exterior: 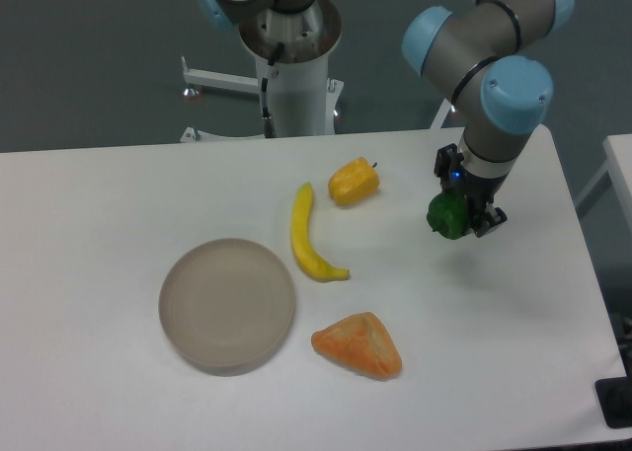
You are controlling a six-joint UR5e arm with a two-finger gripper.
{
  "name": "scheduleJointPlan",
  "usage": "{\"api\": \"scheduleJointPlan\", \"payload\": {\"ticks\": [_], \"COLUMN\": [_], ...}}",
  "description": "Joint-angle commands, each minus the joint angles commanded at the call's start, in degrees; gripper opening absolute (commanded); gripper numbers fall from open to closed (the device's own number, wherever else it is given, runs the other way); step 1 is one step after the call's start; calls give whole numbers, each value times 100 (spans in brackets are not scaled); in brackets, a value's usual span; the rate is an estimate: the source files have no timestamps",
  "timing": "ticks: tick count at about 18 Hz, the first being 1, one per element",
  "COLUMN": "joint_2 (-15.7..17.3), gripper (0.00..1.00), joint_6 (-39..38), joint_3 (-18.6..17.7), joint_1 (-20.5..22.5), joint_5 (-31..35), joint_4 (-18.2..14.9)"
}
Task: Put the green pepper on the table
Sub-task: 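Lower the held green pepper onto the table with the gripper, then open the gripper to release the green pepper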
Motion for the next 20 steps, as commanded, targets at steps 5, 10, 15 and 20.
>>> {"api": "scheduleJointPlan", "payload": {"ticks": [5, 10, 15, 20], "joint_2": [212, 256, 274, 291], "gripper": [10, 18, 71, 100], "joint_6": [379, 968, 943, 863], "joint_3": [-1152, -1522, -1593, -1444], "joint_1": [97, 229, 229, 282], "joint_5": [0, 17, 26, -9], "joint_4": [871, 1083, 1083, 1056]}}
